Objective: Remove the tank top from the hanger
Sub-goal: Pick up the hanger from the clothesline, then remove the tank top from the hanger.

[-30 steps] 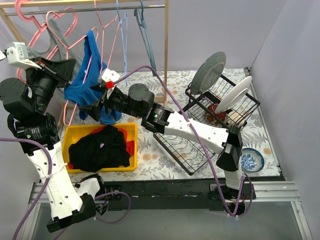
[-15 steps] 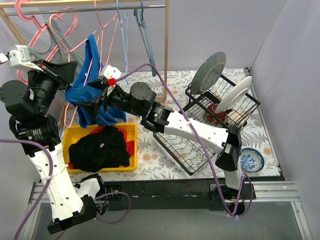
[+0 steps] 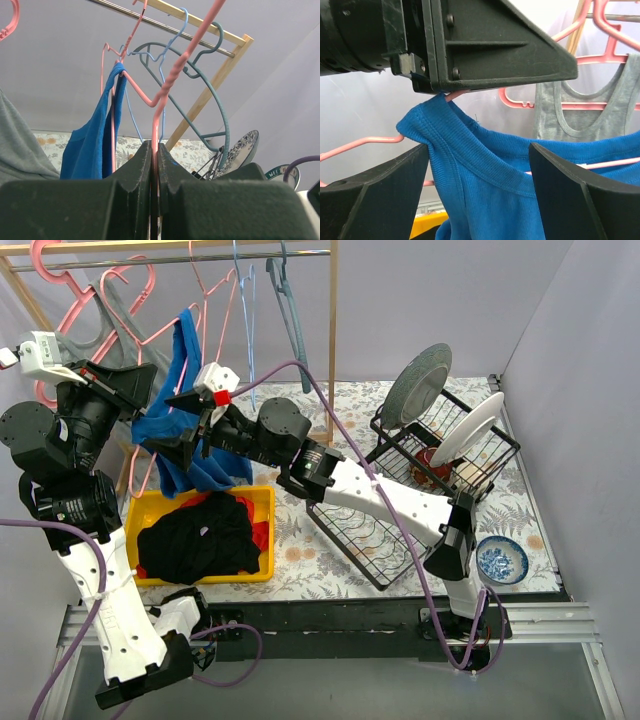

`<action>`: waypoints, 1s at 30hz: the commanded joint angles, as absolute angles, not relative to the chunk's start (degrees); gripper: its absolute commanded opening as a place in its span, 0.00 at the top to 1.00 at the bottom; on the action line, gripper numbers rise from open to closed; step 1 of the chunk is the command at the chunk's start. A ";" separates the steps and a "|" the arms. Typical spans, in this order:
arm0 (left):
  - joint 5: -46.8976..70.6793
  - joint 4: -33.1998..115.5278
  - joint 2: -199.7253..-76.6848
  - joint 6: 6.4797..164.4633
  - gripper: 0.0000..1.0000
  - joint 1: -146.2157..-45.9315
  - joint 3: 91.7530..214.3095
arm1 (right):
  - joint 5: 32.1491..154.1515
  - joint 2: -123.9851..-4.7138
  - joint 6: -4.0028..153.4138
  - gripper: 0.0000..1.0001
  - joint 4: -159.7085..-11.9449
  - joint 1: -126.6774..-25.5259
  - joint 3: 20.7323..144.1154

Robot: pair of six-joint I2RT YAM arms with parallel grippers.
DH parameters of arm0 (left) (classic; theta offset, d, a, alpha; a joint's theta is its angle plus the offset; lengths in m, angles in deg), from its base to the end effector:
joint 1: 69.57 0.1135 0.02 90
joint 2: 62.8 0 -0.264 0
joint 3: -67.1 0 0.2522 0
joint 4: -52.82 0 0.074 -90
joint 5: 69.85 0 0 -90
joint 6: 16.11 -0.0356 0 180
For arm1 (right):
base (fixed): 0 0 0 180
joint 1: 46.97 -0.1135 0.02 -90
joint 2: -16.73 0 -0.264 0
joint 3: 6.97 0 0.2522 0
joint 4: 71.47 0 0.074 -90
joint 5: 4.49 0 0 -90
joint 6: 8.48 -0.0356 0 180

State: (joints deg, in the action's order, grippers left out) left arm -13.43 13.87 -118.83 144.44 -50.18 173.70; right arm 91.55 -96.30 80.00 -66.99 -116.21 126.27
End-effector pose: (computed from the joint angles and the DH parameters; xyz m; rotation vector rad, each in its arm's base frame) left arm 0.1331 0.0260 0.5481 -0.6264 1.3643 -1.1288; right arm 0.1593 0.4309 0.4893 -0.7600 0.9531 1.1499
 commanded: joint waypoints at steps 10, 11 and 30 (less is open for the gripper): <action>-14.48 16.91 -118.17 145.17 1.00 -50.15 174.73 | 94.99 -99.46 79.58 0.59 -65.02 -116.23 133.09; -14.22 16.91 -118.34 145.08 1.00 -50.06 174.73 | 96.48 -99.20 80.37 0.67 -64.67 -116.23 132.65; -10.96 17.97 -122.56 144.64 1.00 -50.06 176.49 | 106.77 -90.32 86.44 0.99 -68.26 -118.87 121.40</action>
State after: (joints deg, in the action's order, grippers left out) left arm -12.21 14.31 -123.00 144.65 -50.20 174.75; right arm 102.18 -94.03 85.01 -68.78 -117.23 122.25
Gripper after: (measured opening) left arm 0.039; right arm 0.046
